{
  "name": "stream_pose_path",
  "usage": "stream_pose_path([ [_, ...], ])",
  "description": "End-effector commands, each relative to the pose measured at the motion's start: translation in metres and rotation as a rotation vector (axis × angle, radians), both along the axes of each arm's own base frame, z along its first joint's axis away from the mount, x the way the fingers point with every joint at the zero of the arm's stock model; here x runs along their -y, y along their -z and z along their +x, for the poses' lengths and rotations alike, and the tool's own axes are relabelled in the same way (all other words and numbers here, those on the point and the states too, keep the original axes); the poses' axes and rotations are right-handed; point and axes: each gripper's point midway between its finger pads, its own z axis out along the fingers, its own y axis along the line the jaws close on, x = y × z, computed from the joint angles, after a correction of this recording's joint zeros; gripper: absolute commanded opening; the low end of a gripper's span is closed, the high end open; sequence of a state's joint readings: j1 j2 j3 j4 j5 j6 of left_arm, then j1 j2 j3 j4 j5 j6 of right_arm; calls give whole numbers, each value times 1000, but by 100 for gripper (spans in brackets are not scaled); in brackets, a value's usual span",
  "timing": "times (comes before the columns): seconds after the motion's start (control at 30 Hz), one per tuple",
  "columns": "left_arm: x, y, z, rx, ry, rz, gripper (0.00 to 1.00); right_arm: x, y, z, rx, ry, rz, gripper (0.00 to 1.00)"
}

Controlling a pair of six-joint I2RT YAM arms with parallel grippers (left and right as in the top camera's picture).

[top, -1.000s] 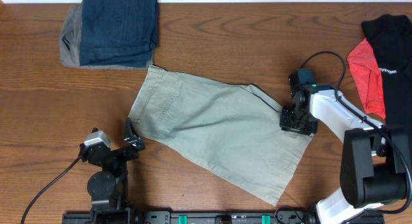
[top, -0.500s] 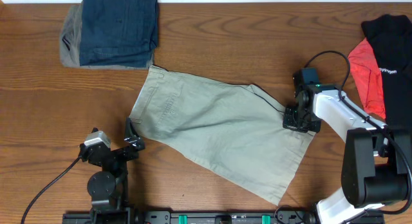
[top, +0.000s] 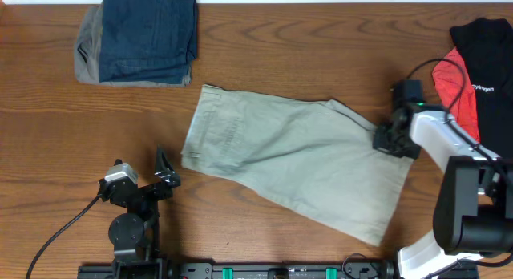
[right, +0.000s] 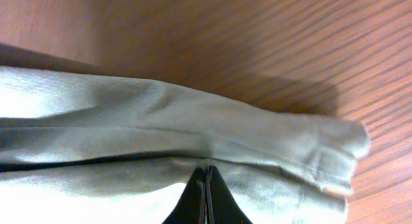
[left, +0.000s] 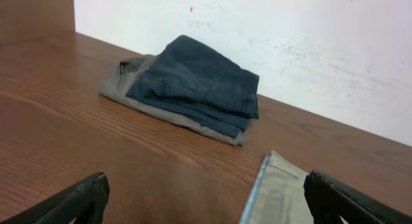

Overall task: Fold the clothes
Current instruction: 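Grasp the shorts' right hem and pull it rightward to flatten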

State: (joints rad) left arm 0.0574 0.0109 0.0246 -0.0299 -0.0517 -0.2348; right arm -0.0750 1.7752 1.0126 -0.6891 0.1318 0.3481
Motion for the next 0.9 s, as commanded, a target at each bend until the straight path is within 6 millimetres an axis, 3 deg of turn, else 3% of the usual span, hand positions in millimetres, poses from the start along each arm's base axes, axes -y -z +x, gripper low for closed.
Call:
stream_pose_path([
  [0.0, -3, 18, -1, -54, -12, 11, 98, 22, -19, 26, 71, 17, -21, 1],
  [0.17, -3, 18, -1, -54, -12, 11, 98, 38, -50, 58, 172, 16, 27, 1],
  [0.33, -3, 18, -1, -54, -12, 11, 98, 46, -80, 71, 203, 28, 37, 2],
  [0.37, -3, 18, -1, -54, -12, 11, 98, 44, -84, 72, 202, 25, 47, 12],
  [0.43, -3, 18, -1, -54, -12, 11, 98, 37, -87, 69, 189, 18, 87, 57],
  [0.47, -3, 18, -1, -54, -12, 11, 98, 33, -87, 65, 173, 15, 112, 71],
  [0.67, -3, 18, -1, -54, -12, 11, 98, 31, -76, 31, 35, 58, 117, 74],
  [0.87, -3, 18, -1, -54, -12, 11, 98, 66, -61, -1, -56, 210, -18, 74],
])
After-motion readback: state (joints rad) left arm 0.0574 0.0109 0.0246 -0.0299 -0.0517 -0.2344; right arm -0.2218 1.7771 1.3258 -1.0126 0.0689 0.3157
